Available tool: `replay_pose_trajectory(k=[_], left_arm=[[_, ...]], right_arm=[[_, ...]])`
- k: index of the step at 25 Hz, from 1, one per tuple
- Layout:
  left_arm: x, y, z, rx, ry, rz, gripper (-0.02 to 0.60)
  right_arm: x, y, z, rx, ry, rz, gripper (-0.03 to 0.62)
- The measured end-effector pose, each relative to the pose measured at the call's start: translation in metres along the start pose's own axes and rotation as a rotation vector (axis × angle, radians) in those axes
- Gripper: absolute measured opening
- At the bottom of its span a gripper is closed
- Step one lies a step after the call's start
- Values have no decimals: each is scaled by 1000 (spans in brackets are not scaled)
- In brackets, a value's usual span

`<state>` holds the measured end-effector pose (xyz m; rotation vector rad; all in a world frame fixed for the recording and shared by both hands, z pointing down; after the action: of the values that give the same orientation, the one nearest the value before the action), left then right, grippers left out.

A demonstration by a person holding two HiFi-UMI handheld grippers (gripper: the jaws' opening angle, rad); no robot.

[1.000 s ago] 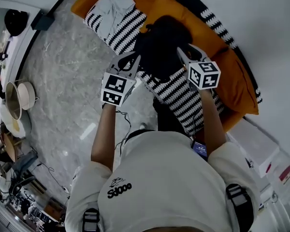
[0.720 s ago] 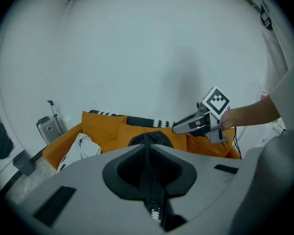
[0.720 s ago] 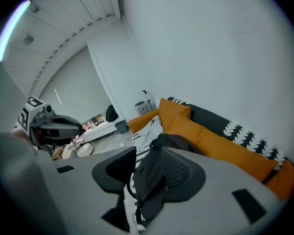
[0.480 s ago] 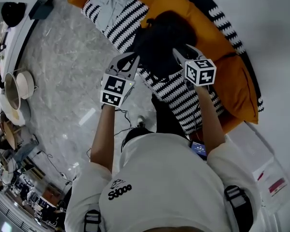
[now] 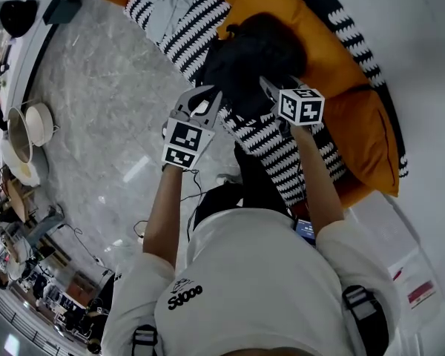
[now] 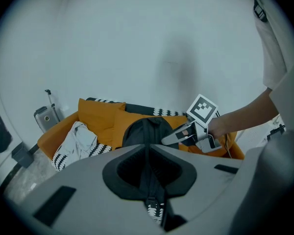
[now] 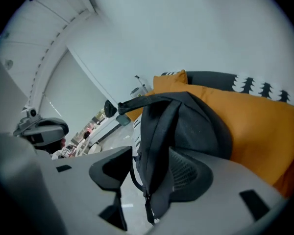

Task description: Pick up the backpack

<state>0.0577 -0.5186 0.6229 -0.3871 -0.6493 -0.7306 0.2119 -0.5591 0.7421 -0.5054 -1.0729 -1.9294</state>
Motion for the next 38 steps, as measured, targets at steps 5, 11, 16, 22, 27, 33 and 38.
replay_pose_trajectory(k=[5,11,16,22,27,33,38], left_arm=[[15,-3,9,-21,-13,4,38],[34,-12,13,-37,-24,12,38],[54,-14,6,-19,-21,41,38],[84,-16,-4,-20,11,64,38],[116,-9,-9,-12,32,104,40],[135,-7,-9,-13,22,174,41],[151,0,3,-67,-12,247,142]], right_arm=[[18,7,3,49,-4,-17,225],[38,-1,6,49,-29,-73,224],[39,1,10,33,-40,-76,146],[34,4,10,45,-39,-107,118],[31,8,10,22,-40,-114,103],[27,4,9,-11,-42,-119,91],[18,6,12,-30,-30,-106,86]])
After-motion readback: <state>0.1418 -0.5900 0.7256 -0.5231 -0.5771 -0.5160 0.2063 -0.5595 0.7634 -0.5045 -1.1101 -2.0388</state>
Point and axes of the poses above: the fingertips, and each gripper's own axes: x forward along the fingers, y to its right, z out of its underside, the point moved 3 cm from there along -x, backward along the fingers, and after that the axes turned 3 degrees about z, right-handed, at the moved point
